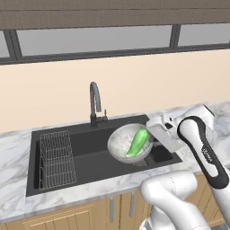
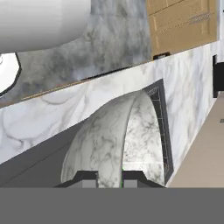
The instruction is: Pick the corn from the cabinet and place it in the bowl. Then pick the bowl and place it in the sink. Then turn on the sink facuet.
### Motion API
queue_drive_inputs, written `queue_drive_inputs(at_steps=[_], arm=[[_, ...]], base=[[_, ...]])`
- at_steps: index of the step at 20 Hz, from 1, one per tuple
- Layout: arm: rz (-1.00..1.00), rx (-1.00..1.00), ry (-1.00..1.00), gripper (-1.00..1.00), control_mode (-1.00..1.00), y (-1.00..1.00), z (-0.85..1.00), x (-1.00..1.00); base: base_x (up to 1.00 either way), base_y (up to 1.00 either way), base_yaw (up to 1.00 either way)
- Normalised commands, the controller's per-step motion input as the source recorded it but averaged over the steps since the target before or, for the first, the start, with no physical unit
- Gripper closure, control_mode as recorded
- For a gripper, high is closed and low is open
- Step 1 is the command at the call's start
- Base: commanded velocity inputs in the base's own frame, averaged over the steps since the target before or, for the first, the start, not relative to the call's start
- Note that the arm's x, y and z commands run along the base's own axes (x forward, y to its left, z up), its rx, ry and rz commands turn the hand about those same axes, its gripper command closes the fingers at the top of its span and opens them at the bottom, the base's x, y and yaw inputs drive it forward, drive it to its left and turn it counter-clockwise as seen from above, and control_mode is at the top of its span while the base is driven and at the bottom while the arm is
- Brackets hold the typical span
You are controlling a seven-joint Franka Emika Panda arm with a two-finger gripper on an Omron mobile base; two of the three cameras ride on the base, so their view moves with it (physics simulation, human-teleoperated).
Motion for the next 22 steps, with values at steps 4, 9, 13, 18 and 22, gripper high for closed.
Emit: queue_drive_inputs(at_steps=[4, 9, 13, 18, 22], arm=[[0.08, 0.0, 0.0, 1.0, -1.0, 0.19, -0.49, 0.64], [0.08, 0.0, 0.0, 1.0, -1.0, 0.24, -0.52, 0.69], [0.1, 0.0, 0.03, 1.0, -1.0, 0.24, -0.57, 0.73], [0.11, 0.0, 0.02, 1.0, -1.0, 0.32, -0.63, 0.59], [0.12, 0.0, 0.02, 1.0, -1.0, 0.35, -0.61, 0.54]], base=[[0.0, 0.0, 0.0], [0.0, 0.0, 0.0], [0.0, 0.0, 0.0], [0.0, 0.0, 0.0], [0.0, 0.0, 0.0]])
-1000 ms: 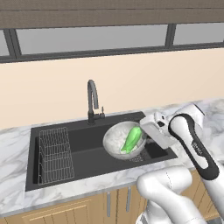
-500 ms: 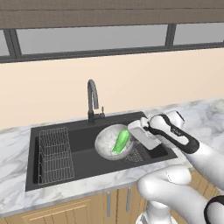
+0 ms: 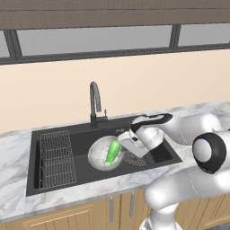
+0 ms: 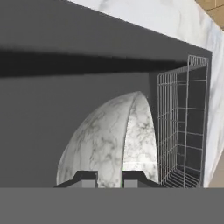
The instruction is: Pick the corn from the cabinet and place it in the bowl. Then pick the bowl and place it in the sink. Then turn on the sink facuet.
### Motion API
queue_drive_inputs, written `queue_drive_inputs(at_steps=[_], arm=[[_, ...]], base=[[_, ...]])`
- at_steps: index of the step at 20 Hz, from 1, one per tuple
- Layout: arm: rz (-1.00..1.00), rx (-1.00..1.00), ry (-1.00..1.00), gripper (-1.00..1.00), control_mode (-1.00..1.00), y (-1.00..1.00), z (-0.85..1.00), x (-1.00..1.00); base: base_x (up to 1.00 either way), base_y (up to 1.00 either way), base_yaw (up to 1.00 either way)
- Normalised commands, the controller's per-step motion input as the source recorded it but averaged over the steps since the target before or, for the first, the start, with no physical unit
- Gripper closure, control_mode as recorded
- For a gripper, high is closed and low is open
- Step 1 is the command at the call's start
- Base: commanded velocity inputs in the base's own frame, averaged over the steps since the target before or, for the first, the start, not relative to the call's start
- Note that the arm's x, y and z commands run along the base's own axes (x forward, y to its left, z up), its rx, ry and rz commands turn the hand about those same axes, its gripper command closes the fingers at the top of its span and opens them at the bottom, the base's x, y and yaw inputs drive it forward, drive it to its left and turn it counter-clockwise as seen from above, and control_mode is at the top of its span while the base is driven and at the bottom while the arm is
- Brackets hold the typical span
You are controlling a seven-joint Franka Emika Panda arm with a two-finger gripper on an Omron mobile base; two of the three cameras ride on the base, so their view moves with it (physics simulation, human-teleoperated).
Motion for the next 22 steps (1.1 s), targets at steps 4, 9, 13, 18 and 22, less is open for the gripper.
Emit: queue_drive_inputs(at_steps=[4, 9, 13, 18, 22], arm=[[0.1, 0.0, 0.02, 1.0, -1.0, 0.22, -0.49, 0.66], [0.08, 0.0, 0.01, 1.0, -1.0, 0.12, -0.45, 0.58], [0.07, 0.0, 0.0, 1.0, -1.0, 0.11, -0.52, 0.16], [0.07, 0.0, 0.0, 1.0, -1.0, 0.02, -0.5, 0.0], [0.06, 0.0, -0.01, 1.0, -1.0, 0.0, -0.48, 0.0]], base=[[0.0, 0.0, 0.0], [0.0, 0.0, 0.0], [0.0, 0.0, 0.0], [0.0, 0.0, 0.0], [0.0, 0.0, 0.0]])
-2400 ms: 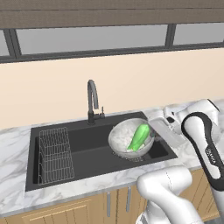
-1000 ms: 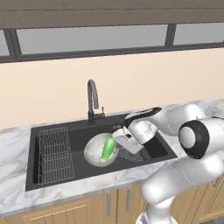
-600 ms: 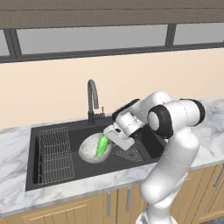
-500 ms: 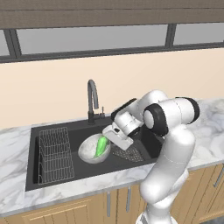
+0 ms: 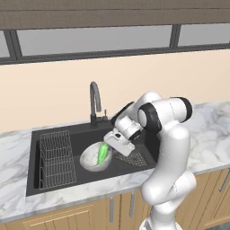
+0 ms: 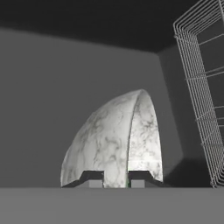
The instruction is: Pick the corn from the cabinet and place it in the bowl. Then pick the bowl and place it in the sink. Then turn on the sink facuet.
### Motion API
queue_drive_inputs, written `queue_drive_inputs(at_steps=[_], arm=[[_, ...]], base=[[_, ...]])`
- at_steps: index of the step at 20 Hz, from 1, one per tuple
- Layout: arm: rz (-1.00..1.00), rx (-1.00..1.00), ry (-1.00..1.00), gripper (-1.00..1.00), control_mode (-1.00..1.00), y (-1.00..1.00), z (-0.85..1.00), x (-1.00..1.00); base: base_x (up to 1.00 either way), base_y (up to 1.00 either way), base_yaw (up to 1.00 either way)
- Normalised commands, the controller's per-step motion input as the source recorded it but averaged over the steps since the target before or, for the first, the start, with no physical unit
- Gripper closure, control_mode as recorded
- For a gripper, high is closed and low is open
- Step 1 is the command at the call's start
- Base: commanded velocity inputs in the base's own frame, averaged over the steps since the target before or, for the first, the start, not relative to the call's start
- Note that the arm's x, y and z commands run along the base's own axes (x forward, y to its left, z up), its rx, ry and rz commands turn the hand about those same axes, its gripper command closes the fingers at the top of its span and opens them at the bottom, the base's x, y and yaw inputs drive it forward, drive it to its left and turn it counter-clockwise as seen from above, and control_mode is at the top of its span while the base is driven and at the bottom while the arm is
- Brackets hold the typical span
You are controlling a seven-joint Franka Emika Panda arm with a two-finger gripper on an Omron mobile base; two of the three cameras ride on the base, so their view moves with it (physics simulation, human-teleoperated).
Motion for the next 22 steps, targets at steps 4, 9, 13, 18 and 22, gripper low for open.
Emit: queue_drive_inputs(at_steps=[4, 9, 13, 18, 22], arm=[[0.05, 0.0, -0.07, 1.0, -1.0, 0.0, -0.48, 0.0], [0.06, 0.0, -0.1, 1.0, -1.0, 0.0, -0.47, -0.02], [0.03, 0.0, -0.05, 1.0, -1.0, 0.0, -0.15, -0.29], [0.01, 0.0, -0.13, -1.0, -1.0, 0.0, 0.06, -0.42], [0.0, 0.0, -0.24, -1.0, -1.0, -0.01, 0.64, -0.31]], base=[[0.0, 0.0, 0.0], [0.0, 0.0, 0.0], [0.0, 0.0, 0.0], [0.0, 0.0, 0.0], [0.0, 0.0, 0.0]])
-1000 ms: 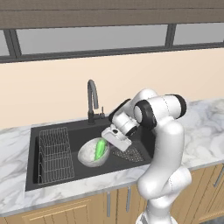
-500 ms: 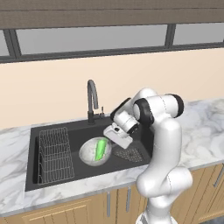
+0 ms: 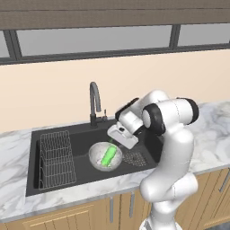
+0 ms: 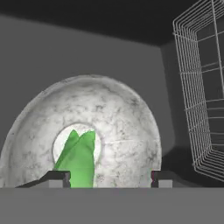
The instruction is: Pick the corn from the cabinet and place it in the bowl. Then pick the bowl and place it in the sink. Then turn on the sink facuet.
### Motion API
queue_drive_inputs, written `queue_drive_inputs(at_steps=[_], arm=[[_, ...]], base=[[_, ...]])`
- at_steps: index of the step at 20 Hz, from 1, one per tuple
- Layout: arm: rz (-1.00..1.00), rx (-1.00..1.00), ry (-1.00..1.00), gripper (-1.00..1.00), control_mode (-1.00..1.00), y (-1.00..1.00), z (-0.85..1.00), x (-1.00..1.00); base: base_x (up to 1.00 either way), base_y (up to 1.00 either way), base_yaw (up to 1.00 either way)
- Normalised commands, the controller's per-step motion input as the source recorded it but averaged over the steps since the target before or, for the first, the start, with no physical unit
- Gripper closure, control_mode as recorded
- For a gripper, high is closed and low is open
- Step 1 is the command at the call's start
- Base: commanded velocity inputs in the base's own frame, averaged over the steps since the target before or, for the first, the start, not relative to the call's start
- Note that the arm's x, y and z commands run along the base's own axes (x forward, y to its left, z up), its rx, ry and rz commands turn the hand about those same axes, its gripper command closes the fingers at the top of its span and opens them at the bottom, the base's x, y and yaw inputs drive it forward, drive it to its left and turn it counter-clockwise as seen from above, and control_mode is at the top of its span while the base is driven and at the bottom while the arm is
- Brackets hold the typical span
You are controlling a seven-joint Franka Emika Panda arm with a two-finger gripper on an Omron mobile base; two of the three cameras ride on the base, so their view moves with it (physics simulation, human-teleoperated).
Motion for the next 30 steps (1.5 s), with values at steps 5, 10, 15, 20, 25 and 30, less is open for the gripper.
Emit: queue_drive_inputs(at_steps=[5, 10, 15, 20, 25, 30], arm=[[0.0, 0.0, -0.23, -1.0, -1.0, -0.05, 0.72, -0.36], [-0.04, 0.13, -0.06, -1.0, -1.0, -0.06, 0.87, -0.29], [-0.17, 0.34, 0.03, -1.0, -1.0, -0.32, 0.92, -0.3], [-0.14, 0.36, 0.19, -1.0, -1.0, -0.31, 0.6, -0.06], [0.05, 0.33, 0.37, -1.0, -1.0, -0.01, 0.0, 0.29], [-0.05, 0.73, 0.36, -1.0, -1.0, 0.0, 0.06, 0.41]], base=[[0.0, 0.0, 0.0], [0.0, 0.0, 0.0], [0.0, 0.0, 0.0], [0.0, 0.0, 0.0], [0.0, 0.0, 0.0], [0.0, 0.0, 0.0]])
